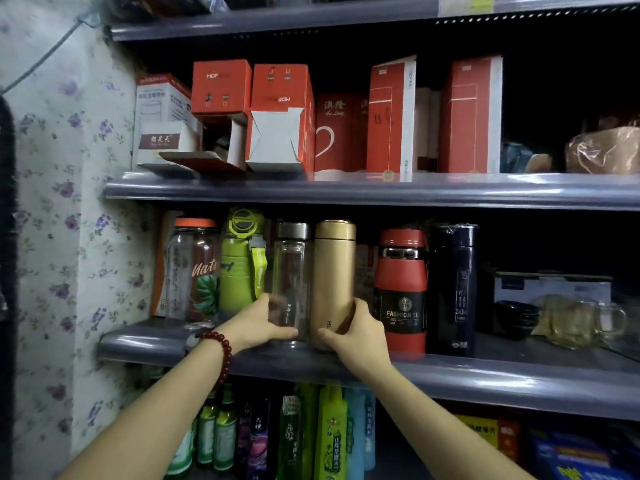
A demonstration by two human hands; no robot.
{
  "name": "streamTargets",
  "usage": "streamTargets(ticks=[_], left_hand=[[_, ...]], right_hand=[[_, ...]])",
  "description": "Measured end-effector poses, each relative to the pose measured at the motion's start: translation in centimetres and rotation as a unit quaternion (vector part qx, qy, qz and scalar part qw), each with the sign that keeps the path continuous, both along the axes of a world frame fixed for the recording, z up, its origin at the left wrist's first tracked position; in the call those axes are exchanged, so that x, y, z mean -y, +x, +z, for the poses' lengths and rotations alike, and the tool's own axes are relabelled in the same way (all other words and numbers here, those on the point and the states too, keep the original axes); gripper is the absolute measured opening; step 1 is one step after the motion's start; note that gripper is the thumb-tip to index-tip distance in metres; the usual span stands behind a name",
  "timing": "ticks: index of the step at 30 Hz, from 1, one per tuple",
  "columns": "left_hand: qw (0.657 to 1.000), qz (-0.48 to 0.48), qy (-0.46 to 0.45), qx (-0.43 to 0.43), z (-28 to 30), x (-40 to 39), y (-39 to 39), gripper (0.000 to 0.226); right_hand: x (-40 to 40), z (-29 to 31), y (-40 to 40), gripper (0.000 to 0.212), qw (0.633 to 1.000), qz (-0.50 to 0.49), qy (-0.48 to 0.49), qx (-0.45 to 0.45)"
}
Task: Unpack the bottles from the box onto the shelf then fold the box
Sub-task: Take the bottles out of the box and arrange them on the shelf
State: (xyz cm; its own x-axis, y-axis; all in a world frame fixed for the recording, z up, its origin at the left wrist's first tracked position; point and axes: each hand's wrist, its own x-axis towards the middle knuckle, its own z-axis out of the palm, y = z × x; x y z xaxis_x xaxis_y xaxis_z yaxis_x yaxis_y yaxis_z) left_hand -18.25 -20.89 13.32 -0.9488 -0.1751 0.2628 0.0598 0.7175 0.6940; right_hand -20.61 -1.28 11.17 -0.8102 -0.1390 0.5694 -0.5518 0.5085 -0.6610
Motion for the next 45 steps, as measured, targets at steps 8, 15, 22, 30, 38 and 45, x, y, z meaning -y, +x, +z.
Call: streamTargets(ticks=[8,15,22,30,38,45], left_hand=[[0.985,0.050,-0.161,-0.046,-0.1,0.0,0.7,0.082],[0.966,0.015,-0.226,-0.123,-0.3,2.2,2.2,0.061],[0.955,-0.052,-0.220,-0.190,-1.2,5.9,4.3,0.048],[0.952,-0.065,-0.222,-0.203,-1.7,10.4,6.3,0.049],[0.956,-0.034,-0.229,-0.183,-1.9,15.4,7.5,0.047],[0.952,-0.001,-0.250,-0.176,-1.7,17.8,7.4,0.045]], right_hand=[[0.2,0.6,0.4,0.063,0.999,-0.016,0.040,0.020],[0.9,0.0,1.9,0.055,0.992,-0.092,0.082,-0.009],[2.4,-1.2,4.7,0.046,0.987,-0.131,0.069,-0.057],[6.5,-1.2,7.6,0.057,0.987,-0.113,0.090,-0.074],[11.1,-1.3,8.3,0.058,0.992,-0.080,0.085,-0.057],[14.6,-0.9,8.0,0.053,0.992,-0.072,0.094,-0.046]])
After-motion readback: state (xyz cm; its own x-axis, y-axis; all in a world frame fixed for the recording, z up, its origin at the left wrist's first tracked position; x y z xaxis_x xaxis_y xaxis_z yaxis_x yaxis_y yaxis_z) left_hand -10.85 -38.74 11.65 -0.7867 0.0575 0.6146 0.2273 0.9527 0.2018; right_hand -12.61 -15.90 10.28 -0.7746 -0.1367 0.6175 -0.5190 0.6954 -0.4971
